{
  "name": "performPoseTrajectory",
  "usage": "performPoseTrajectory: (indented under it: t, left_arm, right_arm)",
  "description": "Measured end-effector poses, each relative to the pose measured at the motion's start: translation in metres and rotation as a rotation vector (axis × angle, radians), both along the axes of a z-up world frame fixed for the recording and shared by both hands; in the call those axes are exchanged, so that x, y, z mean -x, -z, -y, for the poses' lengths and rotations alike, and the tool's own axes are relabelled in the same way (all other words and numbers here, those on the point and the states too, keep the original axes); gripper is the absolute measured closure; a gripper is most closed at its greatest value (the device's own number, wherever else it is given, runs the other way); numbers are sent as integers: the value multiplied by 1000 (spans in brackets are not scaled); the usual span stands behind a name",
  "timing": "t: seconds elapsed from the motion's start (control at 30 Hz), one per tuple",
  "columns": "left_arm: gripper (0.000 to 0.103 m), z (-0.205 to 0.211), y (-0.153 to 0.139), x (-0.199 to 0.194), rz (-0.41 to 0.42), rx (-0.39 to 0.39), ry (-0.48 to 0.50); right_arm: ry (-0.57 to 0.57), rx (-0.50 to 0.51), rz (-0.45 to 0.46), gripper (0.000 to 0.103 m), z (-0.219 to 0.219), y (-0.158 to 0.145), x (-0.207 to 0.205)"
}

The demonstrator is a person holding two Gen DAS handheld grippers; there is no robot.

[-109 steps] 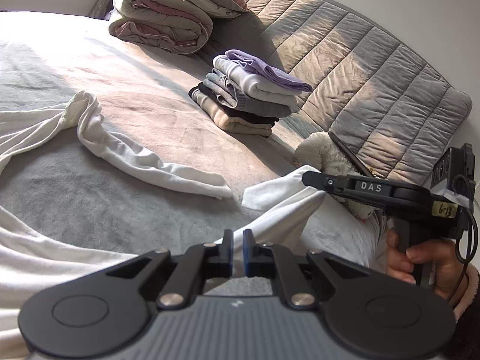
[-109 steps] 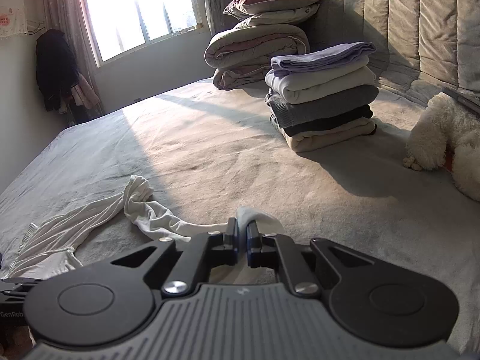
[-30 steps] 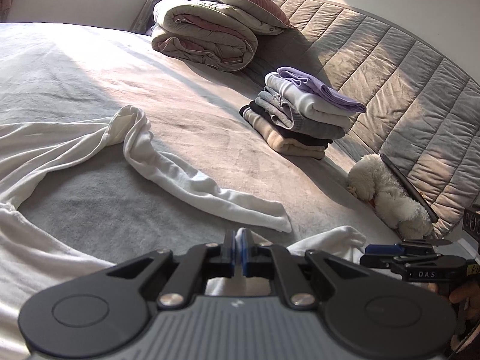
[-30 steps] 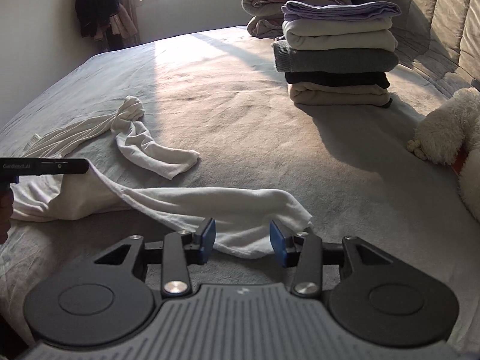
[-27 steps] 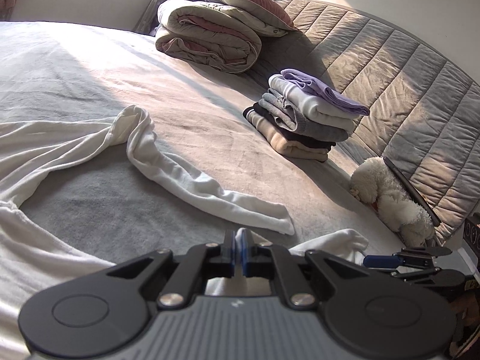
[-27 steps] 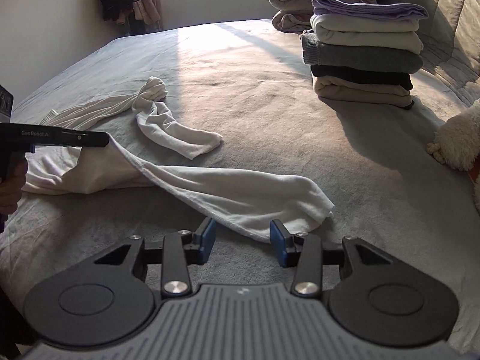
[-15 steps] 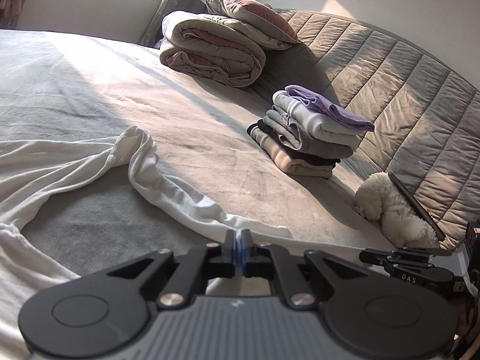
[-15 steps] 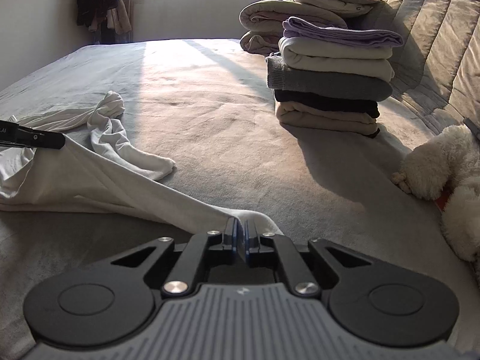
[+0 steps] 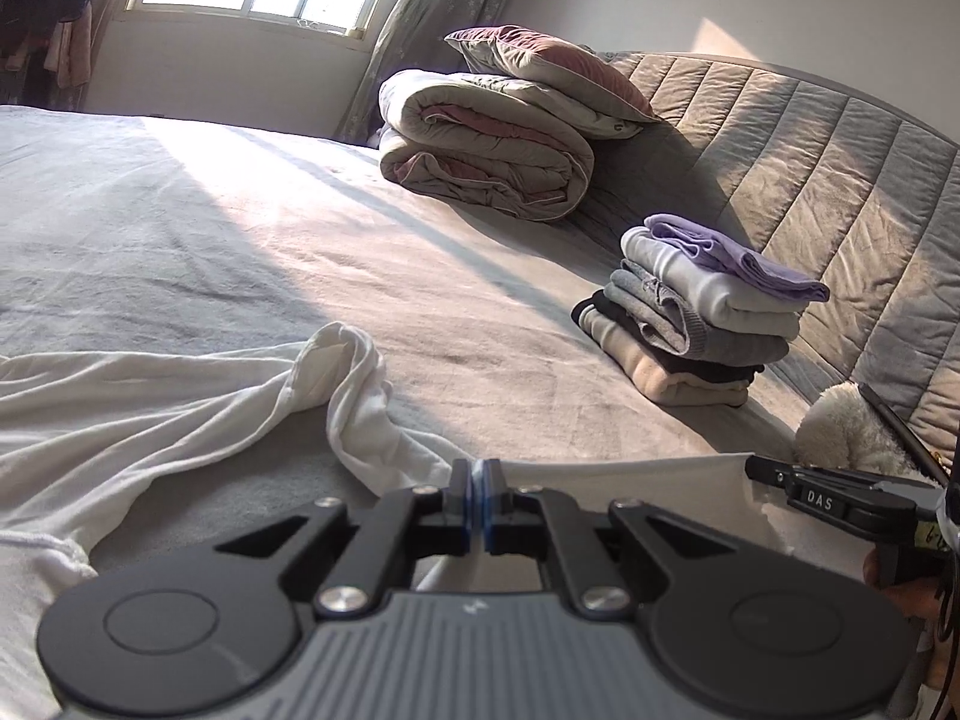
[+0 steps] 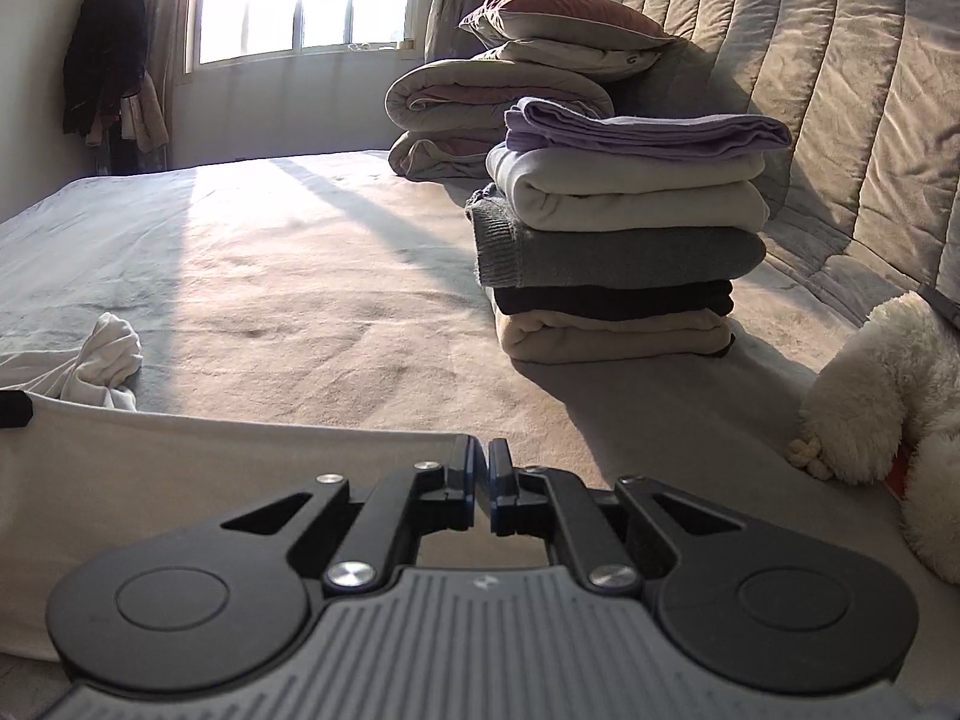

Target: Fold clothes

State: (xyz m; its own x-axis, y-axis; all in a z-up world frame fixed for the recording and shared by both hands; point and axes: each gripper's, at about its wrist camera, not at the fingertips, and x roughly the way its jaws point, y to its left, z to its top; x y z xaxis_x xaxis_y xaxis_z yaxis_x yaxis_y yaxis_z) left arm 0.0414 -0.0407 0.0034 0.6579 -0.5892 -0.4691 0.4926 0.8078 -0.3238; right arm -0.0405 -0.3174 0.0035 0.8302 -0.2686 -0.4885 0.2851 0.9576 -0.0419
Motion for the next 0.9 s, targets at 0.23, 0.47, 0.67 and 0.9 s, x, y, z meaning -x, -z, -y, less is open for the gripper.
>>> performPoseTrajectory:
  t: [0.23, 0.47, 0.67, 0.9]
  left_arm:
    - [95, 5, 19, -7, -34, -59, -10]
    - [58, -2, 2, 6, 6, -35, 0]
    - [56, 5, -6, 37, 44, -54, 167]
    - [56, 34, 18, 72, 55, -211, 355]
  right_arm:
    - [-11, -68, -45, 97, 1, 15, -13]
    - [62, -222, -17, 60, 27, 3, 6]
    - [141, -410, -59, 59, 55, 4, 29]
    - [158, -439, -84, 59, 56, 14, 48]
